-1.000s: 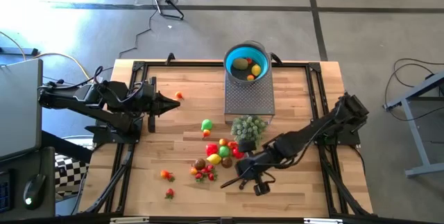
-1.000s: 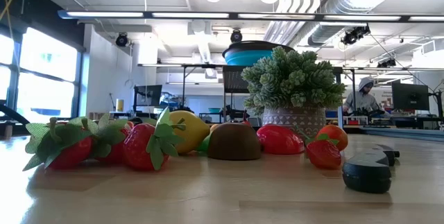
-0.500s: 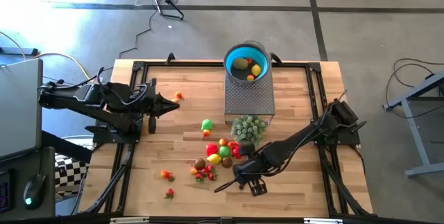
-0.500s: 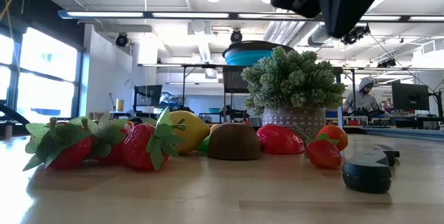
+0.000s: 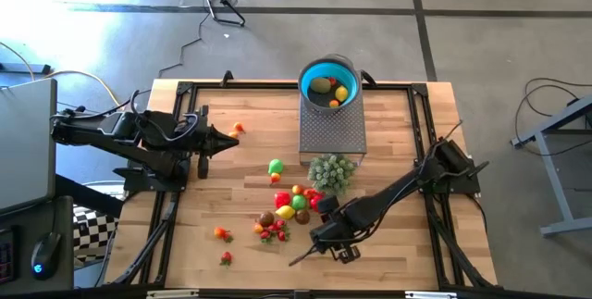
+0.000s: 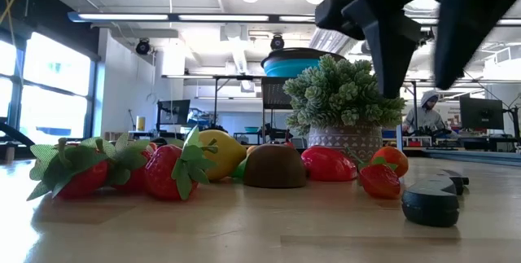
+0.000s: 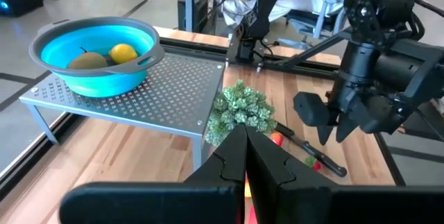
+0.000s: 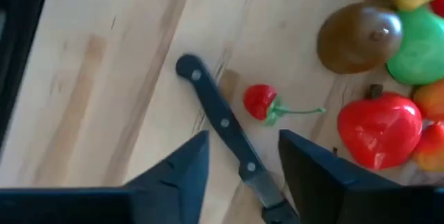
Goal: Pick & Place Fruit
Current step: Put the black knife on the shelf
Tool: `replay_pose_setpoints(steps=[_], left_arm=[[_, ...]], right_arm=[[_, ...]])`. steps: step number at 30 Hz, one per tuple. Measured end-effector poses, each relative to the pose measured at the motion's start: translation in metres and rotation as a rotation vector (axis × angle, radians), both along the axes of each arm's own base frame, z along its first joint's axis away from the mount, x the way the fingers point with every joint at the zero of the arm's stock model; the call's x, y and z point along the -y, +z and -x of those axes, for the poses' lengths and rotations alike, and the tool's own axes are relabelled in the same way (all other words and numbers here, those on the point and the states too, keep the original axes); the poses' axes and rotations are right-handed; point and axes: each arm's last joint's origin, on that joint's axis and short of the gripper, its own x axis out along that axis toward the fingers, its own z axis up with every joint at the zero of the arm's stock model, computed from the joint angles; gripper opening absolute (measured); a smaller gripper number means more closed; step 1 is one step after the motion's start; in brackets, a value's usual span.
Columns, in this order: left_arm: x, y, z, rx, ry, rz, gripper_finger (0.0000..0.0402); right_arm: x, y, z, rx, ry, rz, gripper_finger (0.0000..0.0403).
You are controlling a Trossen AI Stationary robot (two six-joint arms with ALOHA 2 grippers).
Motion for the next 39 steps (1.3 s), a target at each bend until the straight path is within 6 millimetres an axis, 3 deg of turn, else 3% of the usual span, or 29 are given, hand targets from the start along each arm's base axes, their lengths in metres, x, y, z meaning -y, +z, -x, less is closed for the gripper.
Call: replay_pose_setpoints(steps=[4, 13, 28, 34, 39], left_arm=[[0.000, 0.000, 0.000, 0.000, 0.000, 0.000, 0.0000], [0.000, 0.000, 0.000, -0.002, 0.000, 0.000, 0.0000], [0.000, 0.000, 0.000, -0.005, 0.001, 0.002, 0.0000], [0.000, -0.002, 0.001, -0.022, 0.001, -0.002, 0.0000], [0.000, -0.002, 0.000, -0.022, 0.001, -0.002, 0.0000]], right_arm=[[-0.006, -0.005, 0.001, 0.001, 0.074, 0.021, 0.0191], [-0.008, -0.034, -0.004, -0.067, 0.081, 0.073, 0.0164], [-0.011, -0.060, -0.006, -0.111, 0.107, 0.104, 0.0159], [-0.012, -0.065, -0.004, -0.109, 0.098, 0.097, 0.0157], [-0.012, -0.065, -0.005, -0.107, 0.083, 0.090, 0.0125]])
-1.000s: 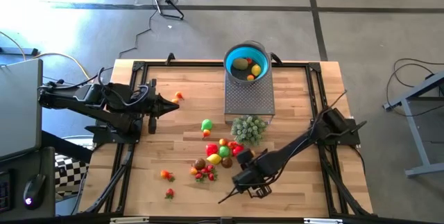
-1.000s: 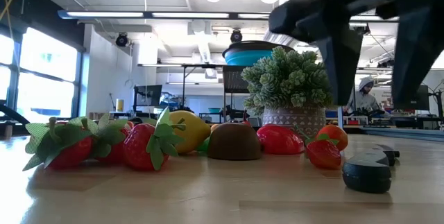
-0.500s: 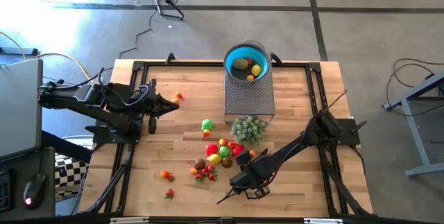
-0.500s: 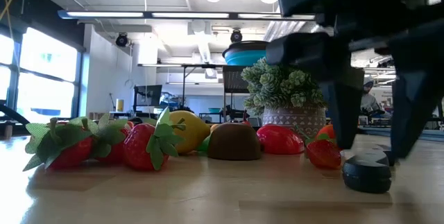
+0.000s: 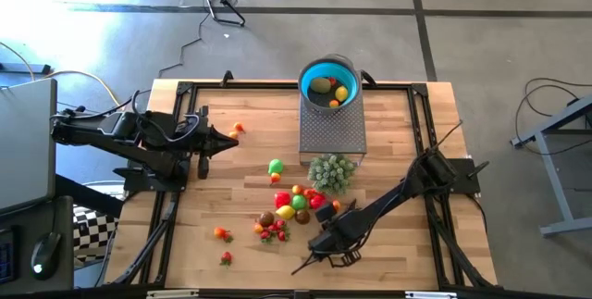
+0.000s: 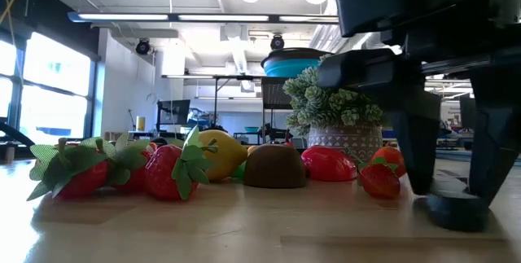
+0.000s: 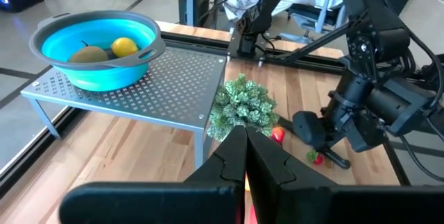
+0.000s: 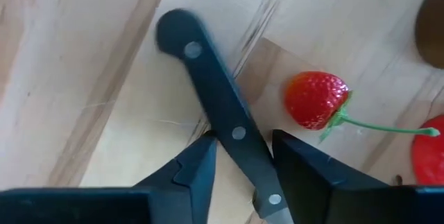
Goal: Pick & Place Fruit
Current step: Put the black knife on the shelf
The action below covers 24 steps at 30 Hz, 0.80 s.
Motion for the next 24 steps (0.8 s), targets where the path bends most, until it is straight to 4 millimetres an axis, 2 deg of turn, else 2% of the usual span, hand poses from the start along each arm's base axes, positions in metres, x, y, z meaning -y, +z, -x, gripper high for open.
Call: replay_pose_setpoints(steps=[7, 14, 20, 24], left_arm=[[0.000, 0.000, 0.000, -0.002, 0.000, -0.001, 0.0000], [0.000, 0.000, 0.000, -0.002, 0.000, -0.001, 0.0000], [0.000, 0.000, 0.000, -0.003, 0.000, -0.001, 0.0000], [0.000, 0.000, 0.000, -0.003, 0.000, -0.001, 0.0000]], right_arm=[[0.000, 0.000, 0.000, -0.010, -0.006, -0.018, 0.0064], [0.000, 0.006, 0.002, 0.000, -0.036, -0.027, 0.0073], [0.003, 0.036, 0.005, 0.073, -0.054, -0.070, 0.0061], [0.008, 0.068, 0.011, 0.170, -0.113, -0.086, 0.0062]])
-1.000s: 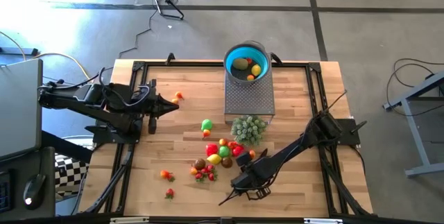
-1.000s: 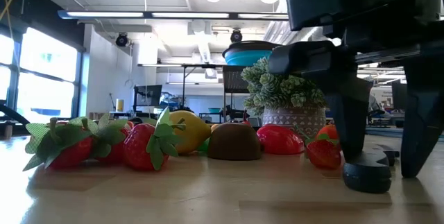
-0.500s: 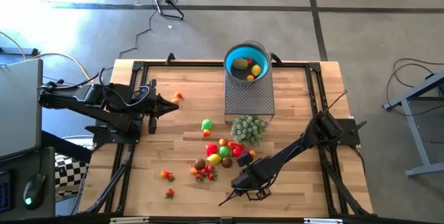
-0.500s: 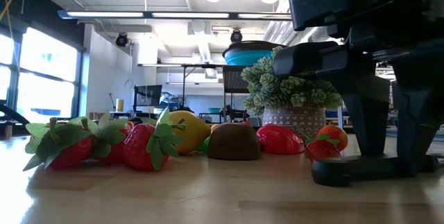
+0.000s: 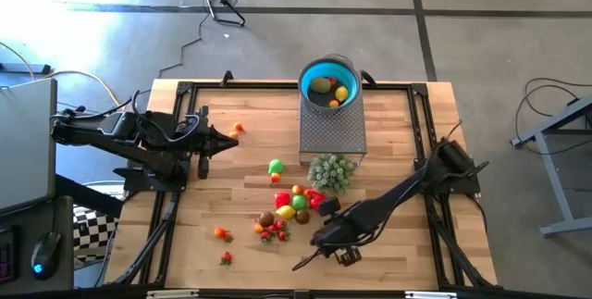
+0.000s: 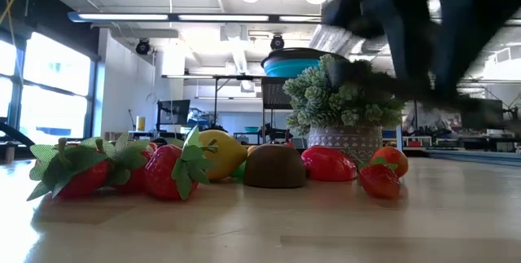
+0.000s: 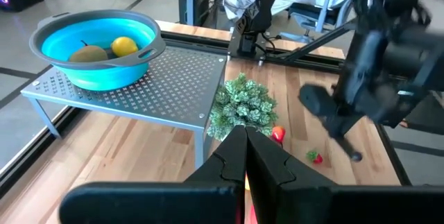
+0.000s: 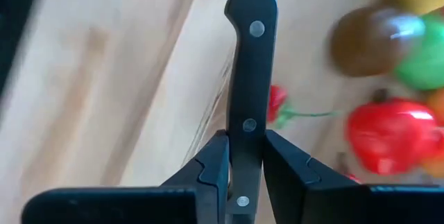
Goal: Pick & Place Fruit
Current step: Put the black knife on the shelf
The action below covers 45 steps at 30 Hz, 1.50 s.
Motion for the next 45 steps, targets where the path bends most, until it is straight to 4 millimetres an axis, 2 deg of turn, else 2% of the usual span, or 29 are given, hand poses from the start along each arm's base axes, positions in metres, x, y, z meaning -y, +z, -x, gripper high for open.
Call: replay_pose_setpoints(steps=[10, 16, 19, 27, 39, 45], left_arm=[[0.000, 0.000, 0.000, -0.001, -0.001, -0.004, 0.0000], [0.000, 0.000, 0.000, 0.000, -0.001, -0.004, 0.0000], [0.000, 0.000, 0.000, 0.000, -0.001, -0.003, 0.0000], [0.000, 0.000, 0.000, 0.000, 0.000, -0.001, 0.0000], [0.000, 0.000, 0.000, 0.000, -0.001, -0.003, 0.0000], [0.000, 0.000, 0.000, -0.007, -0.006, -0.054, 0.0000]], right_arm=[[0.030, 0.089, 0.025, 0.324, -0.209, 0.000, 0.0062], [0.046, 0.131, 0.045, 0.521, -0.303, 0.035, 0.0062], [0.054, 0.145, 0.054, 0.591, -0.349, 0.068, 0.0062], [0.065, 0.164, 0.067, 0.701, -0.431, 0.125, 0.0062], [0.067, 0.166, 0.065, 0.718, -0.447, 0.116, 0.0062], [0.081, 0.167, 0.057, 0.727, -0.482, 0.129, 0.0062]])
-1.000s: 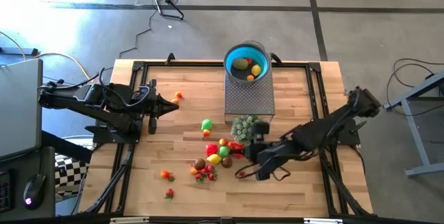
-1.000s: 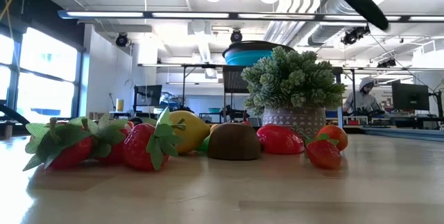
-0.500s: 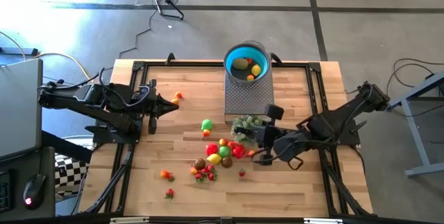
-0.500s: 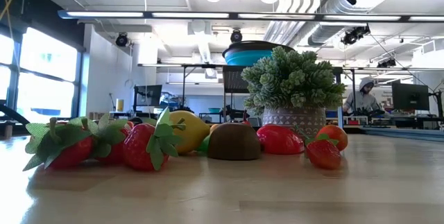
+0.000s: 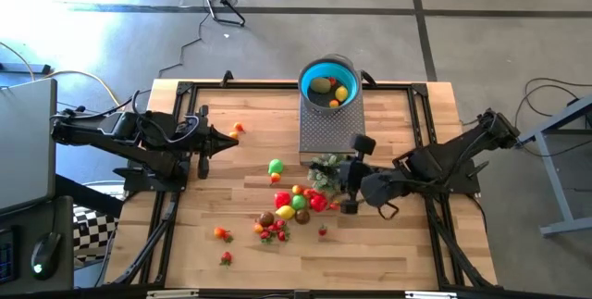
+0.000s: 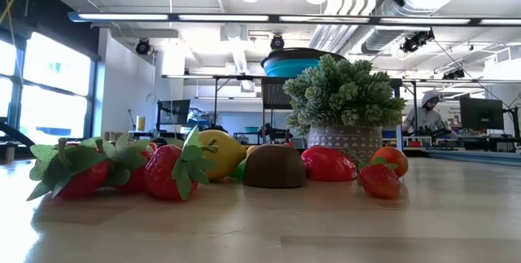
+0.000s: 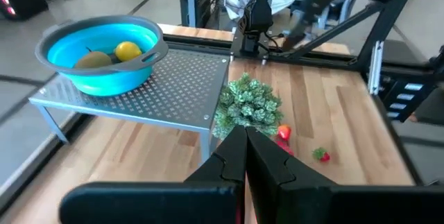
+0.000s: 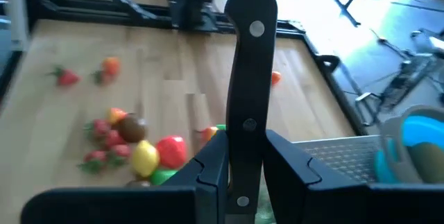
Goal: Pick & Place Fruit
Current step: Put the black knife on the shelf
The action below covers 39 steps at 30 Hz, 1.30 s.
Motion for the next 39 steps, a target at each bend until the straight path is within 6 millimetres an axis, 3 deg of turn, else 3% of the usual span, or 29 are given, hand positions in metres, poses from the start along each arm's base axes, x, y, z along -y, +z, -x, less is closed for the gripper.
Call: replay_pose_setpoints(steps=[14, 18, 26, 39], left_arm=[[0.000, 0.000, 0.000, -0.007, -0.012, -0.054, 0.0000], [0.000, 0.000, 0.000, -0.008, -0.012, -0.054, 0.0000], [0.000, 0.000, 0.000, -0.008, -0.012, -0.054, 0.0000], [0.000, 0.000, 0.000, -0.007, -0.013, -0.054, 0.0000]], right_arm=[[0.064, 0.002, -0.028, -0.070, 0.003, 0.209, 0.0062], [0.079, -0.003, -0.036, -0.090, -0.003, 0.201, 0.0062], [0.096, -0.019, -0.044, -0.214, 0.012, 0.210, 0.0062], [0.117, -0.036, -0.055, -0.498, 0.048, 0.058, 0.0062]])
